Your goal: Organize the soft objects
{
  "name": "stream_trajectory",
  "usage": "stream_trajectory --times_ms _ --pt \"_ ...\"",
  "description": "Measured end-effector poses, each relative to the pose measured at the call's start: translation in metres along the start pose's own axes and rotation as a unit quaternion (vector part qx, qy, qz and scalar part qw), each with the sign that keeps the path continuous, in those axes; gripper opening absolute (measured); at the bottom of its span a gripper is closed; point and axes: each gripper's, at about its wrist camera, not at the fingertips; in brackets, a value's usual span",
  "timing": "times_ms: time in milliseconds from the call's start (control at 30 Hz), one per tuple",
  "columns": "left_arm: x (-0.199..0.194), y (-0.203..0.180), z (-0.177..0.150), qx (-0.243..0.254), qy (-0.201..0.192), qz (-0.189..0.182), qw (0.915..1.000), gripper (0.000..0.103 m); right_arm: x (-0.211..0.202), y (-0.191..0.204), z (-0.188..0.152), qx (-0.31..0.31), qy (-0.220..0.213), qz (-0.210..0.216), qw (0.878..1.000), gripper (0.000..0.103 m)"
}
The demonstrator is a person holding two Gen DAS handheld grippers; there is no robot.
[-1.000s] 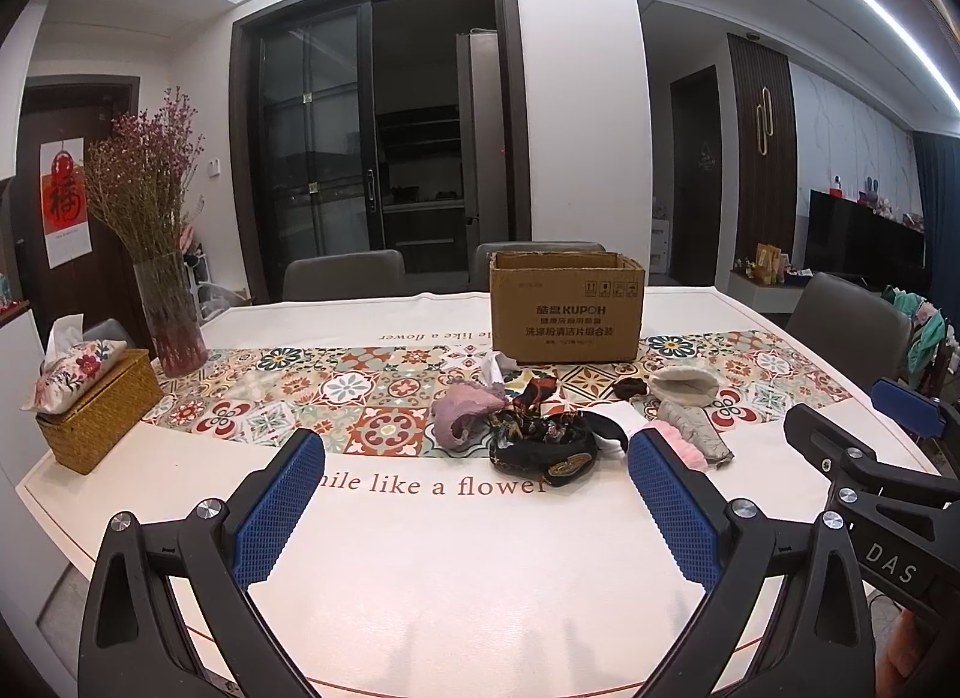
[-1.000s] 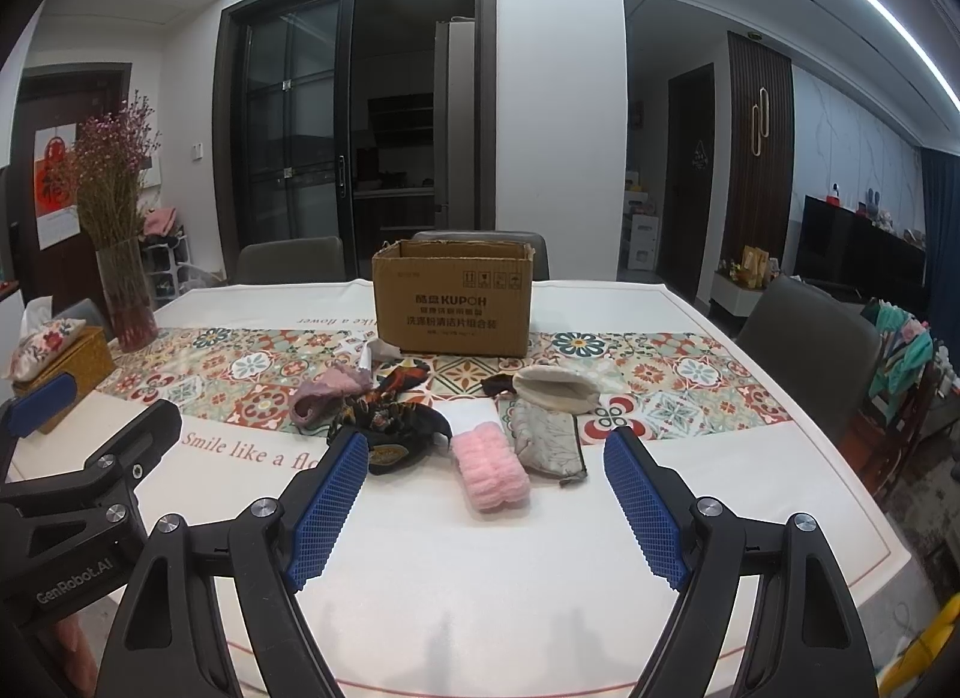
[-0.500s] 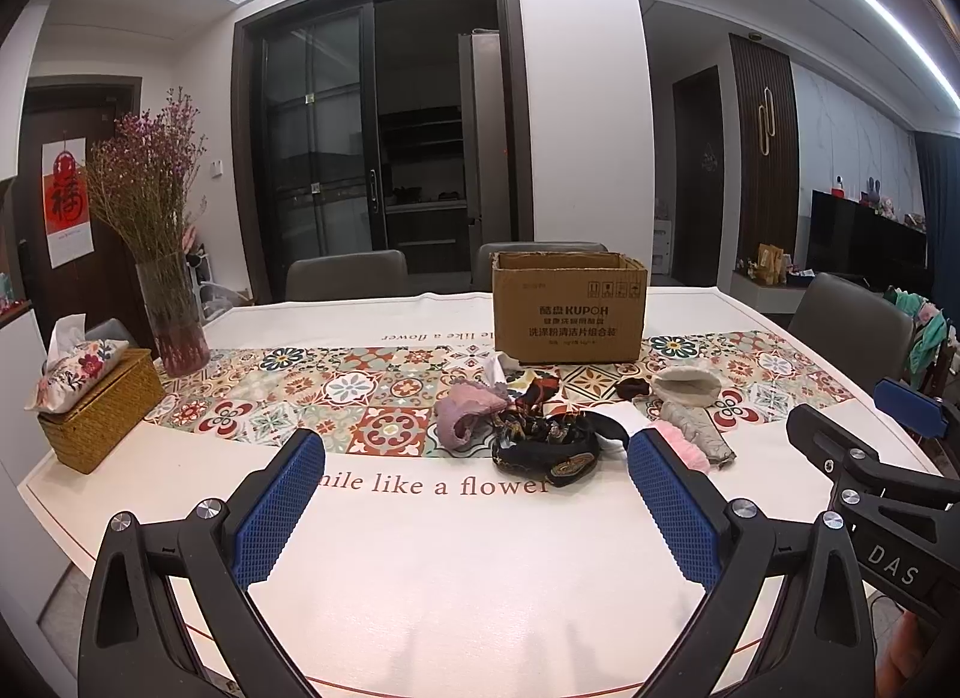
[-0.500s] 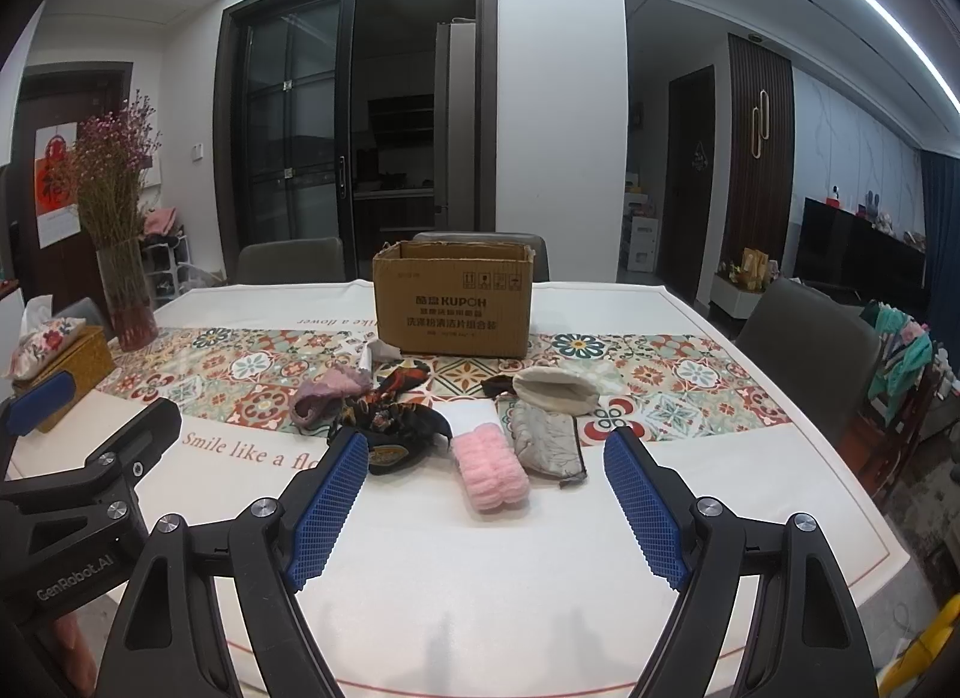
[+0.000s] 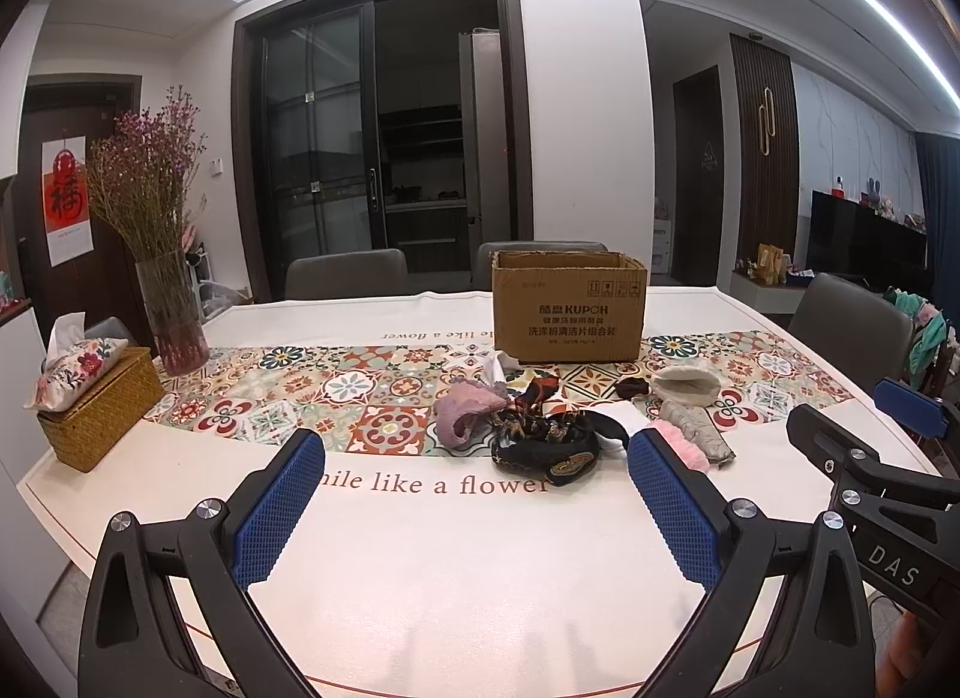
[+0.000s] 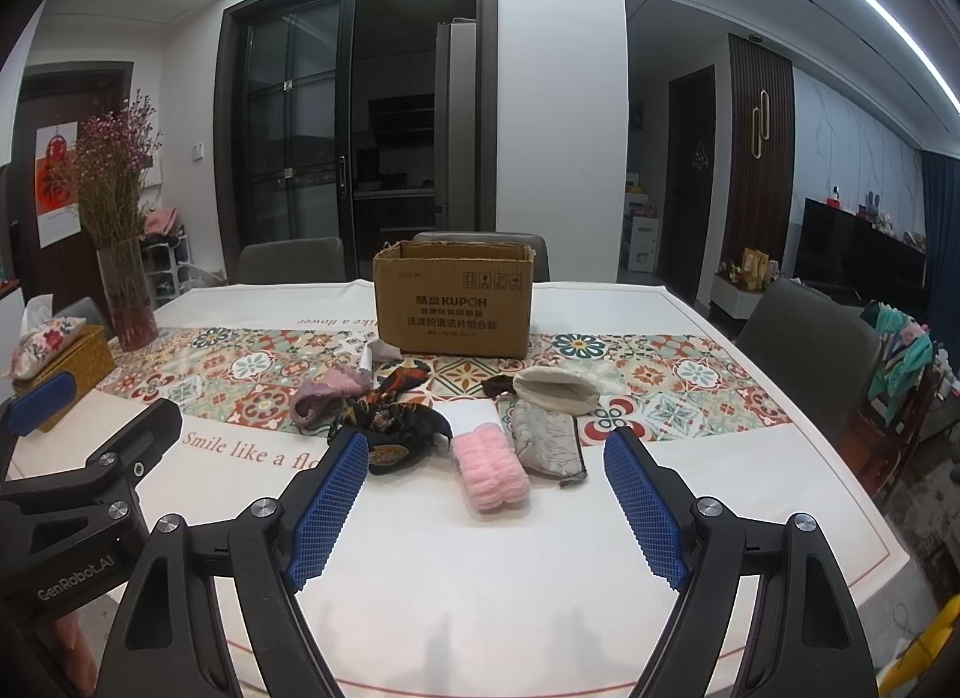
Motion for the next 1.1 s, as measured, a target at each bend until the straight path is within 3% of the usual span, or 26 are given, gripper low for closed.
stream_trajectory --times_ms 667,1100 --pt "0.010 0.003 0.000 0.000 0.014 -0.004 0.9999 0.103 0.001 0.002 -0.002 0.002 0.007 0.004 1.000 0.082" --pt "0.059 0.004 -0.001 0.006 0.050 -0.009 0.9987 0.103 0.044 -0.001 0.004 0.009 0.038 0.015 0.999 0.082"
Point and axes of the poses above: each gripper's, at about its wrist camera, not at the fingertips, and x roughly the way its jaws point, y to its left, z to its top, and after that the axes turned 12 degrees about -x, right-handed
